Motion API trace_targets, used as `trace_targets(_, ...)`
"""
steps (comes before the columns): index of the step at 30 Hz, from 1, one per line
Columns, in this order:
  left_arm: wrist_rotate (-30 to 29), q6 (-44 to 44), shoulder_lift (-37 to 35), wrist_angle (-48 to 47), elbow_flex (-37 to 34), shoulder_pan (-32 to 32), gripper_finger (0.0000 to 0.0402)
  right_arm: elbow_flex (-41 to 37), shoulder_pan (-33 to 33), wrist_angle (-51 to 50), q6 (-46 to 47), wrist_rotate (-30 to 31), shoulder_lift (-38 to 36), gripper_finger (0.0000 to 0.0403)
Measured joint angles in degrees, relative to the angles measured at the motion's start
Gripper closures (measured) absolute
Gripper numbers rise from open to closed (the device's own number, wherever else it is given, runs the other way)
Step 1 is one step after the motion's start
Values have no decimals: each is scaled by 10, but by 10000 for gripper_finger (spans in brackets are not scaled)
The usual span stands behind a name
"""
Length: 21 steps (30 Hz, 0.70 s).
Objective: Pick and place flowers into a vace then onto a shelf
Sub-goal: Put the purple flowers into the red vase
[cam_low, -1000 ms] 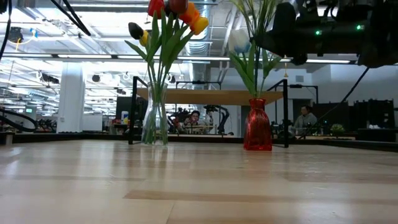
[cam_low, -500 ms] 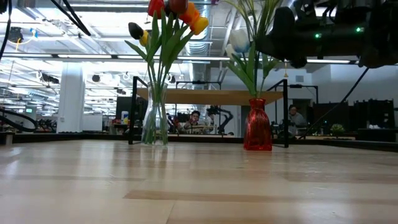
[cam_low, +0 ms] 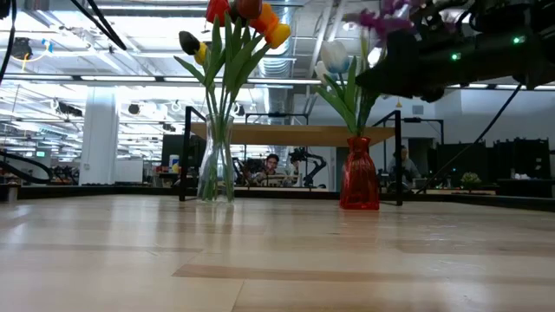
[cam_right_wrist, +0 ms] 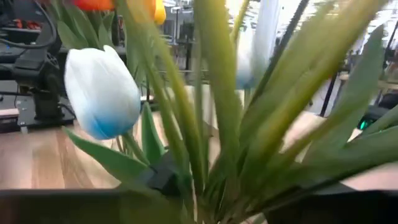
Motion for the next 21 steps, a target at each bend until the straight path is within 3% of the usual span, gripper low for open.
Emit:
trace_targets(9,-1,0,0,0,0,0,360,0,-1,-97,56,-9,-24,162)
trace_targets(21,-1,0,0,0,0,0,360,0,0,-156,73,-31,-29,154)
